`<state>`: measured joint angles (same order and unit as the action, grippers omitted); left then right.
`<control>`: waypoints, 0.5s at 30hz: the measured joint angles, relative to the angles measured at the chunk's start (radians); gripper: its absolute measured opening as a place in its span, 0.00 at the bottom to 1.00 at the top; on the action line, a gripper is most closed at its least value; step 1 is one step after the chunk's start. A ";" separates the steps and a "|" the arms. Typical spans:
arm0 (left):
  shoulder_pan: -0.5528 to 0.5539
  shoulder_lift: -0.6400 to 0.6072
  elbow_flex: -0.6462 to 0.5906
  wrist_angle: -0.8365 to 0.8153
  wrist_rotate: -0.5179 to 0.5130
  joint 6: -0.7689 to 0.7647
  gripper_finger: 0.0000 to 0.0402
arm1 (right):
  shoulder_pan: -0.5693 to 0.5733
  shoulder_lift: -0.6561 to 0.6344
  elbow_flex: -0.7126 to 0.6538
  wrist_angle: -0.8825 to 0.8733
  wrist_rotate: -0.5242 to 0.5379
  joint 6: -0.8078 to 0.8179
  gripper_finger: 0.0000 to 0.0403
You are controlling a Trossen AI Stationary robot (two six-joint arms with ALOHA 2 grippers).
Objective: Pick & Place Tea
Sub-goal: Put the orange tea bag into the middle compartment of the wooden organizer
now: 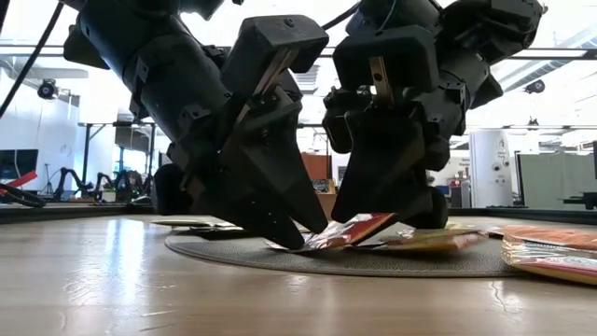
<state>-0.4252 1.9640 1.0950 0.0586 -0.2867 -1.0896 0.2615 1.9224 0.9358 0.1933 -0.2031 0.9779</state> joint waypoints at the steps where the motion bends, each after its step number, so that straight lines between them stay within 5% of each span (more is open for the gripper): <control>1: 0.000 0.000 0.000 0.000 0.000 0.006 0.35 | -0.002 0.000 0.001 0.005 0.000 -0.004 0.27; 9: -0.009 -0.046 0.017 -0.024 -0.070 0.041 0.35 | -0.002 -0.008 0.003 -0.001 0.027 -0.038 0.05; 15: -0.045 -0.229 0.042 -0.131 -0.254 0.018 0.35 | -0.002 -0.114 0.004 -0.027 0.103 -0.177 0.03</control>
<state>-0.4706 1.7354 1.1375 -0.0725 -0.5409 -1.0712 0.2596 1.8080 0.9394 0.1666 -0.1003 0.8008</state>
